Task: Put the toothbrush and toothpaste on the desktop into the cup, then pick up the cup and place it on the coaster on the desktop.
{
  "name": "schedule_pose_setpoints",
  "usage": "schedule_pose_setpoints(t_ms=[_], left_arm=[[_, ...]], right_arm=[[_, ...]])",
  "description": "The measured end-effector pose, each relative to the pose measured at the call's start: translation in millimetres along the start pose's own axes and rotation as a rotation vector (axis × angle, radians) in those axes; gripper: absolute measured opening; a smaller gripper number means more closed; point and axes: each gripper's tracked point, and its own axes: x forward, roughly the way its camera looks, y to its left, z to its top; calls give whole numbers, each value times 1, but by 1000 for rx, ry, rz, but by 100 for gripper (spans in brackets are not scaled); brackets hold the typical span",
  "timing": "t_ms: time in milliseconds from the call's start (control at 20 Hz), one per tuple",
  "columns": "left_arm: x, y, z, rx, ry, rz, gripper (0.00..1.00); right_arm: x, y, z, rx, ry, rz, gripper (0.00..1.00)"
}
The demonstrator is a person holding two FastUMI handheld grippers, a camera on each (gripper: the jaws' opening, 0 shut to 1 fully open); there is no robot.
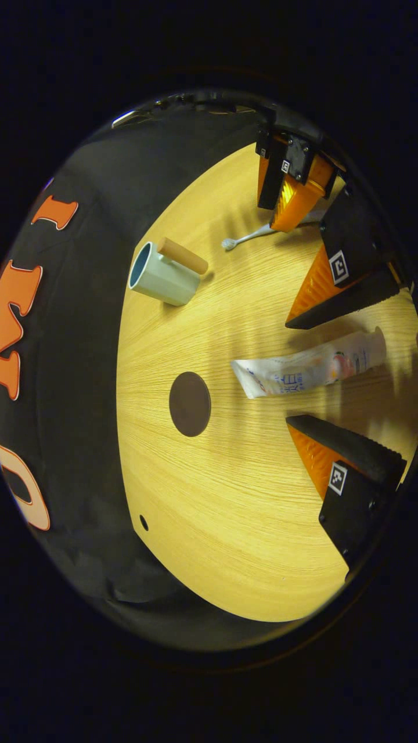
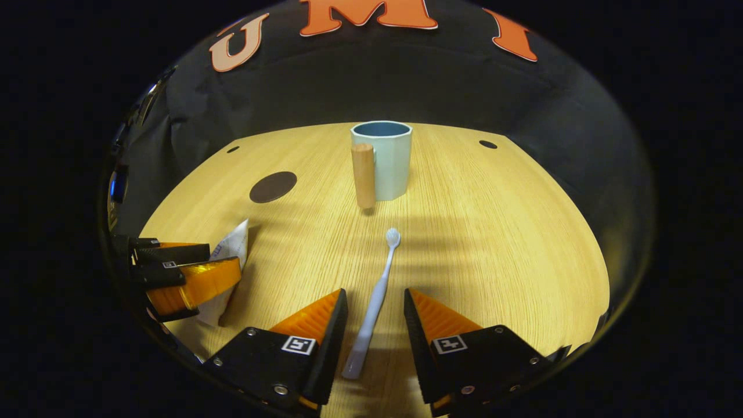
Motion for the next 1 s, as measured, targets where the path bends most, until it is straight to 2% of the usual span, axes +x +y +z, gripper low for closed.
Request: schedule_pose_setpoints(t_ms=[150, 250, 300, 350, 400, 500, 550, 600, 700, 750, 800, 1000], left_arm=[[2, 0, -5, -14, 25, 5, 92], [8, 2, -6, -7, 25, 23, 89], [7, 1, -6, -7, 30, 23, 80], [8, 1, -7, -1, 33, 24, 73], [6, -1, -9, -13, 40, 17, 72], [10, -2, -9, -11, 44, 21, 50], [9, -4, -7, -14, 40, 14, 50], [10, -8, -9, -36, 47, 1, 42], [12, -10, -8, -33, 40, -14, 27], [10, -12, -6, -53, 39, -25, 27], [13, -13, -8, -56, 38, -29, 19], [10, -11, -3, -64, 12, -30, 19]], right_arm=[[4, 3, -1, -1, 28, -18, 53], [8, -2, 2, 19, 26, -48, 46], [10, -3, 2, 40, 23, -62, 36], [11, -2, 3, 49, 24, -69, 30], [11, -1, 2, 56, 27, -71, 24], [11, 0, 5, 46, 16, -71, 18], [12, 1, 6, 48, 13, -66, 16], [11, 2, 6, 55, 12, -60, 10], [11, 3, 8, 77, 8, -45, 6], [11, 3, 10, 85, 6, -35, 5], [11, 5, 10, 86, 6, -22, 5], [8, 10, 18, 93, -29, 12, 5]])
